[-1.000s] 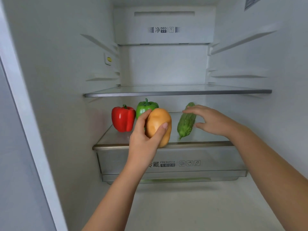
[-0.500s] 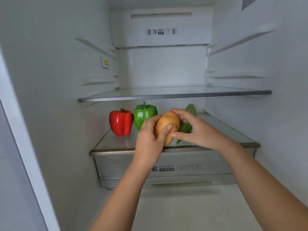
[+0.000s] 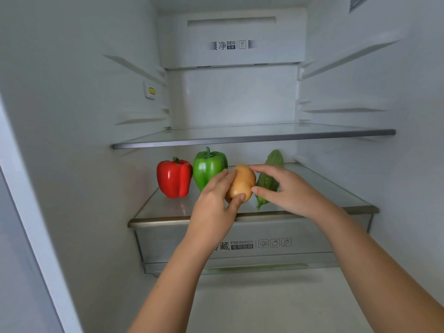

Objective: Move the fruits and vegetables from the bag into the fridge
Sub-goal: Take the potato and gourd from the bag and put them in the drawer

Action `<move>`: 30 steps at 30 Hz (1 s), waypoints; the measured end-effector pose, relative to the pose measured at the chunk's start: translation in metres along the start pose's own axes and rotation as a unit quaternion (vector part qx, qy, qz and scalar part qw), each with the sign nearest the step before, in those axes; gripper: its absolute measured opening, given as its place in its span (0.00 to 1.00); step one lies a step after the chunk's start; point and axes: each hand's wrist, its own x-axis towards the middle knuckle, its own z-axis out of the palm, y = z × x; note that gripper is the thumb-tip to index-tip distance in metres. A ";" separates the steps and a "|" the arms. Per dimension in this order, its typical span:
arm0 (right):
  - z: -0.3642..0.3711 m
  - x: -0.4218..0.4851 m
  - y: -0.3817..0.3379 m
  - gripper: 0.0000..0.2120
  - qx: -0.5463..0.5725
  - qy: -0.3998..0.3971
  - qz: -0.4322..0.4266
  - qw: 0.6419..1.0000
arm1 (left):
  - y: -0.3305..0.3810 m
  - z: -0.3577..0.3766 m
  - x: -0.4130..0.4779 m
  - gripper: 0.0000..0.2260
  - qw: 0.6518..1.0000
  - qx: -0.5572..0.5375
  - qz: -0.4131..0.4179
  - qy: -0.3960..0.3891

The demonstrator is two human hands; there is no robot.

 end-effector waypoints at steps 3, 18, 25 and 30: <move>0.002 -0.002 0.000 0.24 -0.013 0.008 0.009 1.000 | -0.001 0.003 0.001 0.23 1.000 0.027 0.007 0.010; 0.010 -0.015 -0.002 0.30 -0.076 0.020 0.061 0.995 | -0.004 0.007 -0.001 0.20 0.991 0.111 0.045 0.056; 0.010 -0.006 0.002 0.28 -0.082 0.016 0.089 0.992 | -0.005 0.008 0.006 0.20 0.994 0.099 0.042 0.030; 0.011 -0.008 0.001 0.26 -0.092 0.034 0.086 0.991 | -0.007 0.007 0.003 0.19 0.993 0.103 0.048 0.029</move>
